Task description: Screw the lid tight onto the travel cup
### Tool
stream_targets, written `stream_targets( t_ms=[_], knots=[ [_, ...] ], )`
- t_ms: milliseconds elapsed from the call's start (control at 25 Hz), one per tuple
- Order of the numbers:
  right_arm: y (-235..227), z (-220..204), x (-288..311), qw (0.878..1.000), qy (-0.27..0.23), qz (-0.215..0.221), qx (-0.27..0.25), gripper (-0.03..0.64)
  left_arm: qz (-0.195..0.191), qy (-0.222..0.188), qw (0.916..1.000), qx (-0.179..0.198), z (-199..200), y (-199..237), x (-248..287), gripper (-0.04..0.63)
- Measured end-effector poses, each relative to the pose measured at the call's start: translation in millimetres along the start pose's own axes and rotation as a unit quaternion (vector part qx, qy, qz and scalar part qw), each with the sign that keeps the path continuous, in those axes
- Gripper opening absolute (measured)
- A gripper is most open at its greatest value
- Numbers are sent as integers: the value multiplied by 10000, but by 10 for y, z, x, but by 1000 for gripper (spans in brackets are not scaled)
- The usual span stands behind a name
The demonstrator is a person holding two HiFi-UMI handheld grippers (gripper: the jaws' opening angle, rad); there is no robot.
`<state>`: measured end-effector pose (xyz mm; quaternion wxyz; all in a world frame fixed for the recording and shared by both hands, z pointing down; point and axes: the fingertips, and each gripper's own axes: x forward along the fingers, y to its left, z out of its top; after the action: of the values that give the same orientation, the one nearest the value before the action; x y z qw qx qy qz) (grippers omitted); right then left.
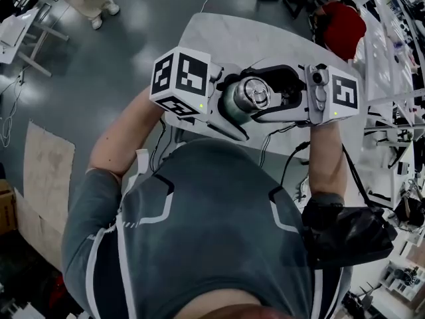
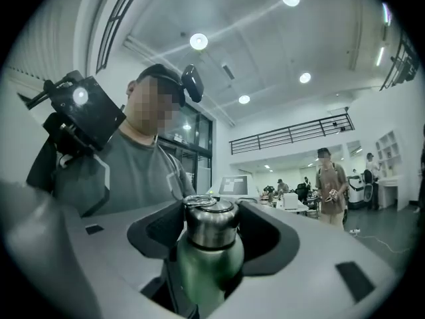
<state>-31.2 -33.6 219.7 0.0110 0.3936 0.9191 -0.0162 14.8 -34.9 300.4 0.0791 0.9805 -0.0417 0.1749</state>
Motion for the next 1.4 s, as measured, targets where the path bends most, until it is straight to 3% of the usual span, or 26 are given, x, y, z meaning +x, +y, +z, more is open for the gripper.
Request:
stream_targets(
  t_ms=[120,240,400,600,680,760,840,1000,1040,1240,1400],
  knots=[
    [-75,34,-18,9995,-184,-251,-39,268,227,-87,9996,-157,-1,87,7,402],
    [-298,-72,-77,9945,-68,-1047,-20,265,994,4,9941,-423,-127,362,-50,402],
    [-574,-289,-251,9767,196,-2136,31,263,2182,457,9726,-656,-377,797,-103,402],
    [-808,-457,-340,9563,307,-2880,394,262,2887,624,9509,-926,-557,1065,-183,402],
    [-879,-521,-369,9478,424,-3125,477,262,3257,801,9379,-888,-632,1174,-227,402],
    [-906,-562,-409,9433,441,-3239,575,262,3452,916,9301,-856,-672,1239,-230,402],
    [-865,-576,-434,9462,449,-3155,555,262,3369,925,9335,-813,-671,1229,-179,402],
    [-606,-380,-342,9738,159,-2256,223,283,2222,467,9725,-524,-502,867,-74,402],
    [-545,-317,-293,9798,25,-1991,166,295,1961,353,9789,-456,-456,757,-79,402],
    [-371,-220,-166,9935,-47,-1139,-56,302,1198,136,9925,-186,-290,508,4,402],
    [-273,-141,-122,9965,-165,-813,-46,281,821,61,9965,-106,-206,414,54,402]
  ],
)
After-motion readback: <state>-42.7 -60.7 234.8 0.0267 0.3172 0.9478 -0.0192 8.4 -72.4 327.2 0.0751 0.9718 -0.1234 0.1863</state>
